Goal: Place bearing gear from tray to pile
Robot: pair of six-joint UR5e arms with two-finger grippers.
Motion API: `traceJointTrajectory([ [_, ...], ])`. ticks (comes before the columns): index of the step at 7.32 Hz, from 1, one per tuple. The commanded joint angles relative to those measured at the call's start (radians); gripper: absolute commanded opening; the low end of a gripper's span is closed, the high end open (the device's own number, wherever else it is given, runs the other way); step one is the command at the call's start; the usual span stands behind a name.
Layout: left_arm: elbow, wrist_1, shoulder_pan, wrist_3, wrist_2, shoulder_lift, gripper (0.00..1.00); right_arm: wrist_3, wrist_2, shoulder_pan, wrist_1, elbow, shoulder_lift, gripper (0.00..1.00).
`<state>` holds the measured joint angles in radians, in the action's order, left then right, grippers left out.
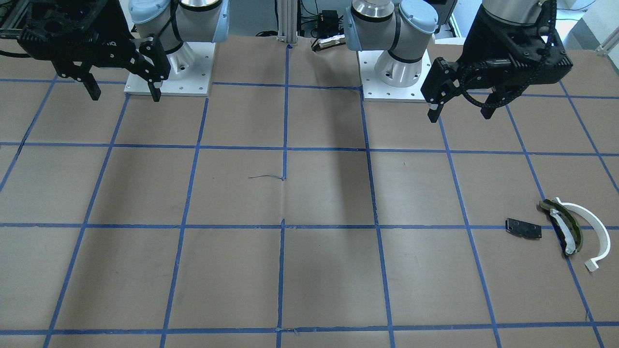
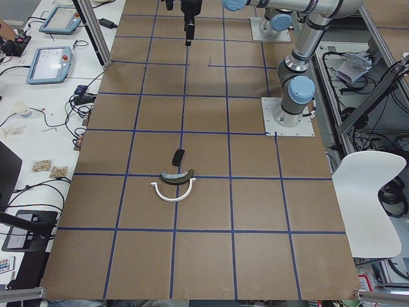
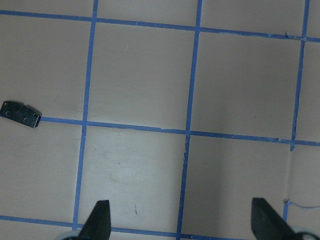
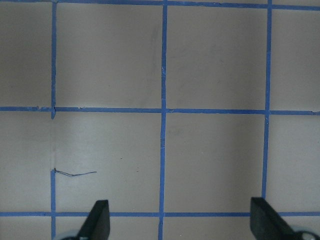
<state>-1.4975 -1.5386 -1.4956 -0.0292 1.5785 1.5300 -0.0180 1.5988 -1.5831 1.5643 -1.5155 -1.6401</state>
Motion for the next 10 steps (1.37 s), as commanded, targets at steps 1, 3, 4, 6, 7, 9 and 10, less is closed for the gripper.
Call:
traceJointTrajectory([
  [1, 0.000, 0.000, 0.000, 0.000, 0.000, -0.001, 1.00, 0.000, 0.003, 0.000, -0.001, 0.000, 0.002, 1.00],
  [3, 0.000, 0.000, 0.000, 0.000, 0.000, -0.001, 1.00, -0.054, 0.010, 0.002, 0.003, -0.005, -0.004, 0.98],
  [4, -0.001, 0.000, 0.000, 0.000, 0.000, -0.001, 1.00, -0.170, 0.024, 0.024, -0.001, -0.002, -0.001, 1.00],
  [6, -0.001, 0.000, 0.000, 0.000, 0.000, -0.001, 1.00, -0.454, 0.033, 0.184, -0.004, 0.023, -0.001, 1.00],
  [7, -0.001, 0.002, 0.000, 0.000, -0.002, -0.001, 1.00, -0.675, 0.026, 0.300, -0.001, 0.023, -0.001, 1.00],
  [9, -0.001, 0.002, 0.000, 0.000, 0.000, -0.002, 1.00, -1.043, 0.013, 0.542, 0.008, 0.015, 0.017, 1.00],
  [10, -0.001, 0.000, 0.000, 0.000, 0.000, -0.002, 1.00, -1.192, 0.012, 0.633, 0.019, 0.012, 0.072, 1.00],
])
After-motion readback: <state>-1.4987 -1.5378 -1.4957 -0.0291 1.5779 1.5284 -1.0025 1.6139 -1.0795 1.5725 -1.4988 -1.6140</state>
